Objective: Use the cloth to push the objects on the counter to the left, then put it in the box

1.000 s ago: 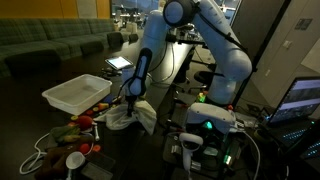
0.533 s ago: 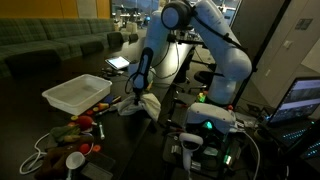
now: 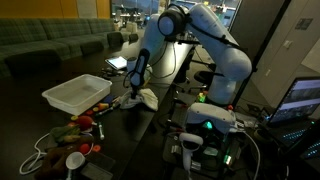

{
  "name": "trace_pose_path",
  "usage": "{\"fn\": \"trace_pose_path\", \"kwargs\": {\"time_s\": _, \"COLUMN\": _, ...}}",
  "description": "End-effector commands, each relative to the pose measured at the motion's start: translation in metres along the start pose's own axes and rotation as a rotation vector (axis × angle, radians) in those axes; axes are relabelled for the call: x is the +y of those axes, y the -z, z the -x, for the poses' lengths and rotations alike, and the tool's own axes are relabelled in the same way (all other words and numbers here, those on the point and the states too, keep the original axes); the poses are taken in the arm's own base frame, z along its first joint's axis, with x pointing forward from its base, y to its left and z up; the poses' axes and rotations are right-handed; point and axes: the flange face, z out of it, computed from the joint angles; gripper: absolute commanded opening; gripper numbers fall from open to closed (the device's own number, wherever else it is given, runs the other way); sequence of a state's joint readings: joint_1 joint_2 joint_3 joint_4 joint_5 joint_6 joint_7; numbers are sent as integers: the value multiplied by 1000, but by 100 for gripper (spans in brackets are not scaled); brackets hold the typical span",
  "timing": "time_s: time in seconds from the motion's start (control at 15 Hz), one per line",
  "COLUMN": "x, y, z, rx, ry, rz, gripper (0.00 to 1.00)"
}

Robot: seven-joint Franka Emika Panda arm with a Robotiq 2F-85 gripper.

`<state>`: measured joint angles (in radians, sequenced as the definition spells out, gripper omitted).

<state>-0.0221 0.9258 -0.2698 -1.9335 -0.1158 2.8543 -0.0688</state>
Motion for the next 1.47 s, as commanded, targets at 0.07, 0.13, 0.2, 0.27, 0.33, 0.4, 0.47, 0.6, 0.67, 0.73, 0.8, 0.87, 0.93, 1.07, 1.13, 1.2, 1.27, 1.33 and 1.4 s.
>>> {"fn": "trace_pose_path", "kwargs": {"time_s": 0.07, "x": -12, "y": -3, "z": -44, "rx": 63, "ry": 0, "rz": 32, "gripper": 9}}
{"fn": "trace_pose_path", "kwargs": {"time_s": 0.13, "x": -16, "y": -2, "z": -52, "rx": 83, "ry": 9, "rz": 33, "gripper": 9}}
{"fn": "trace_pose_path", "kwargs": {"time_s": 0.2, "x": -20, "y": 1, "z": -60, "rx": 110, "ry": 25, "rz": 35, "gripper": 9}}
{"fn": "trace_pose_path", "kwargs": {"time_s": 0.27, "x": -24, "y": 4, "z": -68, "rx": 132, "ry": 40, "rz": 35, "gripper": 8}}
{"fn": "trace_pose_path", "kwargs": {"time_s": 0.33, "x": -29, "y": 6, "z": -75, "rx": 157, "ry": 50, "rz": 38, "gripper": 8}}
{"fn": "trace_pose_path", "kwargs": {"time_s": 0.4, "x": -34, "y": 8, "z": -82, "rx": 182, "ry": 60, "rz": 42, "gripper": 8}}
{"fn": "trace_pose_path", "kwargs": {"time_s": 0.47, "x": -38, "y": 10, "z": -88, "rx": 208, "ry": 68, "rz": 47, "gripper": 9}}
{"fn": "trace_pose_path", "kwargs": {"time_s": 0.6, "x": -49, "y": 14, "z": -99, "rx": 275, "ry": 88, "rz": 62, "gripper": 10}}
{"fn": "trace_pose_path", "kwargs": {"time_s": 0.67, "x": -56, "y": 16, "z": -104, "rx": 301, "ry": 97, "rz": 54, "gripper": 10}}
{"fn": "trace_pose_path", "kwargs": {"time_s": 0.73, "x": -63, "y": 18, "z": -107, "rx": 324, "ry": 104, "rz": 46, "gripper": 10}}
{"fn": "trace_pose_path", "kwargs": {"time_s": 0.8, "x": -71, "y": 18, "z": -109, "rx": 340, "ry": 112, "rz": 37, "gripper": 9}}
{"fn": "trace_pose_path", "kwargs": {"time_s": 0.87, "x": -80, "y": 21, "z": -109, "rx": 354, "ry": 127, "rz": 26, "gripper": 9}}
{"fn": "trace_pose_path", "kwargs": {"time_s": 0.93, "x": -91, "y": 21, "z": -109, "rx": 367, "ry": 140, "rz": 15, "gripper": 9}}
{"fn": "trace_pose_path", "kwargs": {"time_s": 1.07, "x": -108, "y": 28, "z": -106, "rx": 386, "ry": 162, "rz": -17, "gripper": 9}}
{"fn": "trace_pose_path", "kwargs": {"time_s": 1.13, "x": -120, "y": 30, "z": -104, "rx": 392, "ry": 175, "rz": -33, "gripper": 9}}
{"fn": "trace_pose_path", "kwargs": {"time_s": 1.2, "x": -130, "y": 33, "z": -102, "rx": 396, "ry": 185, "rz": -46, "gripper": 9}}
{"fn": "trace_pose_path", "kwargs": {"time_s": 1.27, "x": -140, "y": 34, "z": -100, "rx": 398, "ry": 197, "rz": -60, "gripper": 8}}
{"fn": "trace_pose_path", "kwargs": {"time_s": 1.33, "x": -152, "y": 35, "z": -98, "rx": 395, "ry": 205, "rz": -68, "gripper": 7}}
{"fn": "trace_pose_path", "kwargs": {"time_s": 1.4, "x": -164, "y": 36, "z": -96, "rx": 390, "ry": 215, "rz": -77, "gripper": 8}}
